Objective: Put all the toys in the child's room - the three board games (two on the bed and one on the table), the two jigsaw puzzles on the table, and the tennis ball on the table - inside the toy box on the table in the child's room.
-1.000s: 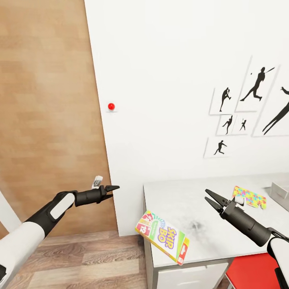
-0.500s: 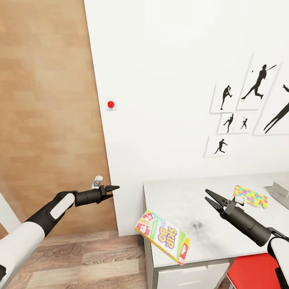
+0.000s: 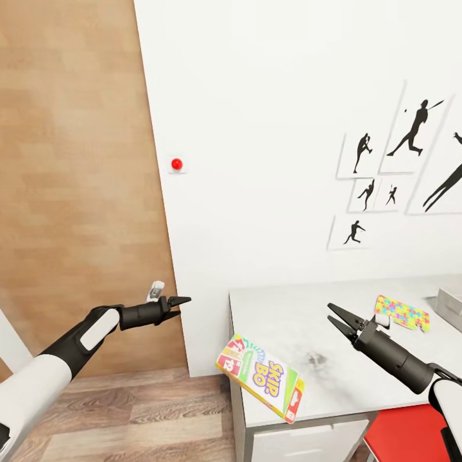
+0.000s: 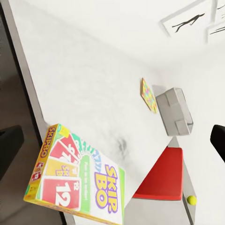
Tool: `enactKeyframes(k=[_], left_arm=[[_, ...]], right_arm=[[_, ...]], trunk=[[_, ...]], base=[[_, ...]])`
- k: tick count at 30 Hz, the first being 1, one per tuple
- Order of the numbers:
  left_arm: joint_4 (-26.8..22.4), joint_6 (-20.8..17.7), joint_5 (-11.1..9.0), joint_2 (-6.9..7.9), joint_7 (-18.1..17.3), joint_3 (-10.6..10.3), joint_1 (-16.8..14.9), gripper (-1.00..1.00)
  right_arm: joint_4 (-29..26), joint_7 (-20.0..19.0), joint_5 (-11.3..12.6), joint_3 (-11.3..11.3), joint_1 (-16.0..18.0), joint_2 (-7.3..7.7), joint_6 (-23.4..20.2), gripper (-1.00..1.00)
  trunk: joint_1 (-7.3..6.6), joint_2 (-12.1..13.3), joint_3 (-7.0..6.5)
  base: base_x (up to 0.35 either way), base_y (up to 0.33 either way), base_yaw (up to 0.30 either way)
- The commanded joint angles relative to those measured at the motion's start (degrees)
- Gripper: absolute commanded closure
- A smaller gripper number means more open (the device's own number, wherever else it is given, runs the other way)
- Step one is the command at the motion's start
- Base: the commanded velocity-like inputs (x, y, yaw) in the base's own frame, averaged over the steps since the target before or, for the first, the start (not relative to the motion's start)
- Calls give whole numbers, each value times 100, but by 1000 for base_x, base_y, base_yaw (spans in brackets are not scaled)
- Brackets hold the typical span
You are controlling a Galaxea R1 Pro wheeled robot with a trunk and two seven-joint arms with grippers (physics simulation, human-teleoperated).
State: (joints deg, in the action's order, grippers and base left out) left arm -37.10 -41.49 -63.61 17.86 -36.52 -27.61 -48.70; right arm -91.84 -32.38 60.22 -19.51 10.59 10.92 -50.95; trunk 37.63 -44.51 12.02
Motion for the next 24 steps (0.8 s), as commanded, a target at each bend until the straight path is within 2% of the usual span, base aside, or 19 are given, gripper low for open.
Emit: enactKeyframes(k=[1,8,11,14,17,24], left_arm=[[1,-17,-38,6,-4,-25,-8,-100],[1,-17,-38,15,-4,-25,-8,-100],[1,-17,-38,20,-4,-25,-8,-100],[1,-17,-38,23,-4,-25,-8,-100],[1,-17,-38,24,-4,-25,-8,-100],[1,-17,-38,27,-4,-25,-8,-100]], right_arm=[[0,7,-2,-8,6,4,-38,-100],[0,513,-2,-7,36,16,-281,-100],[0,883,-4,-8,57,11,-453,-100],[0,1412,-3,-9,123,10,-593,-100],[0,1732,-1,-9,196,11,-734,-100],[0,2017,0,-14,270,35,-878,-100]], trunk=[[1,-7,9],[1,-7,9],[1,-7,9],[1,-7,9],[1,-7,9],[23,-47,27]], base=[[0,0,0],[0,0,0],[0,0,0],[0,0,0],[0,0,0],[0,0,0]])
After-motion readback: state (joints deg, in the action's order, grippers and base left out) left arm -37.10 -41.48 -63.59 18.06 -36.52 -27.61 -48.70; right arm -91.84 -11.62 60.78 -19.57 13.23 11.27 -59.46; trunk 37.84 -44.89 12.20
